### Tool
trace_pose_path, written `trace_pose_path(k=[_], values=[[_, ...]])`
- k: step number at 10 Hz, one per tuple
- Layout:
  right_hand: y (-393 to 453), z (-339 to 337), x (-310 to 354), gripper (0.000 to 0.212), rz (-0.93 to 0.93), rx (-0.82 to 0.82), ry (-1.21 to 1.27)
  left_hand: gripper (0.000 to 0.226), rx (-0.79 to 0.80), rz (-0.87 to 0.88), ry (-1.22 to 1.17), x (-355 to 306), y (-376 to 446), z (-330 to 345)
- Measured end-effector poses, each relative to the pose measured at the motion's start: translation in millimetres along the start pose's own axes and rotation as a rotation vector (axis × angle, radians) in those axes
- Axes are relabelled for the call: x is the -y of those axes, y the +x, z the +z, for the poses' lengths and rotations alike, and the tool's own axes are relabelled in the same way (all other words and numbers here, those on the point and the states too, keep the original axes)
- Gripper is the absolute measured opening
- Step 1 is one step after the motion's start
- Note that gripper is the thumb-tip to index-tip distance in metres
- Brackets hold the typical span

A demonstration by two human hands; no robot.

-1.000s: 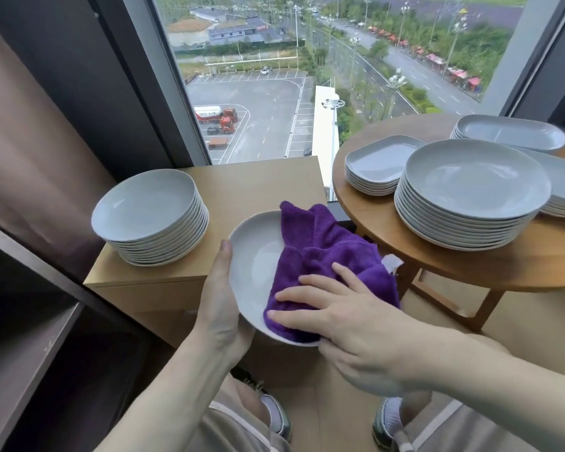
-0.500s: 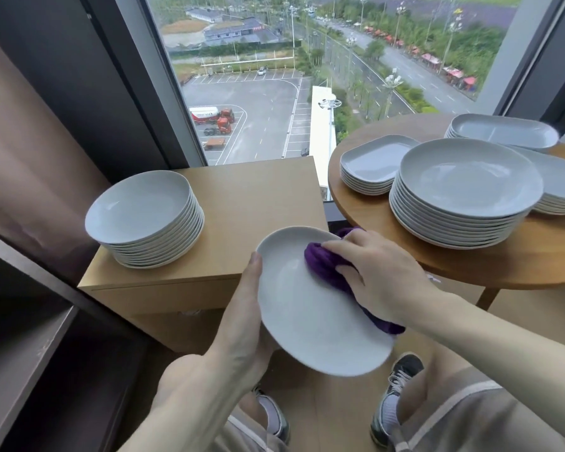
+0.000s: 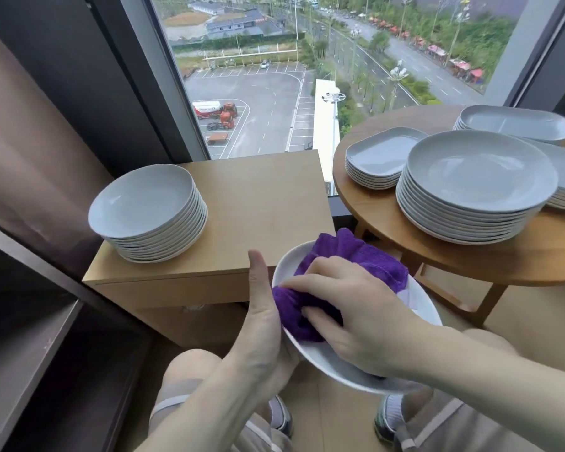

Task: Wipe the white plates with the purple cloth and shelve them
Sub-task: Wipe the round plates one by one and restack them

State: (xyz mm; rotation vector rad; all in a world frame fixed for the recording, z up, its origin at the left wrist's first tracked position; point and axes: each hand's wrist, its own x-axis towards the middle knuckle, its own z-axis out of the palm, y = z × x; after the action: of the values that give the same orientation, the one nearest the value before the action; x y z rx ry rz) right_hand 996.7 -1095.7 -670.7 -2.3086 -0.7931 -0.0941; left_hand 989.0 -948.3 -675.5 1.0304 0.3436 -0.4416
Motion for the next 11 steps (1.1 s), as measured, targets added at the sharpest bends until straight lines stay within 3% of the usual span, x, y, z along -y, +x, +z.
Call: trace_pose_path(k=[1, 2, 3, 5, 7, 8, 9, 11], values=[[-1.4, -7.9, 6.9, 0.032, -0.055, 0.144, -0.056, 0.086, -0.014, -0.006, -0.082, -11.3, 2.4, -8.7], [-0.8, -16.5, 7.6, 0.033, -0.072, 0.304, -0.11, 0.075, -0.051, 0.083, -0.021, -19.1, 7.3, -16.4], [3.6, -25.8, -1.4, 0.032, -0.035, 0.358, -0.165, 0.067, -0.164, 0.125, 0.065, -24.3, 9.1, -18.3], [10.3, -35.7, -43.8, 0.026, 0.143, 0.328, -0.301, 0.053, -0.151, 0.153, 0.199, -26.2, 8.2, -20.5], [14.9, -28.6, -72.8, 0.019, 0.192, -0.083, -0.428, 0.047, 0.031, 0.077, 0.392, 1.3, -3.4, -2.0], [12.3, -17.0, -62.8, 0.023, 0.095, -0.191, -0.374, 0.048, 0.064, 0.088, 0.411, 11.2, -5.4, 5.0], [9.7, -7.9, -41.8, 0.028, -0.011, -0.164, -0.274, 0.05, 0.058, 0.107, 0.366, 13.3, -2.4, 4.3], [-1.3, 2.2, -6.2, 0.028, -0.131, 0.127, -0.133, 0.066, -0.121, 0.172, 0.302, -7.5, 6.2, -10.7]])
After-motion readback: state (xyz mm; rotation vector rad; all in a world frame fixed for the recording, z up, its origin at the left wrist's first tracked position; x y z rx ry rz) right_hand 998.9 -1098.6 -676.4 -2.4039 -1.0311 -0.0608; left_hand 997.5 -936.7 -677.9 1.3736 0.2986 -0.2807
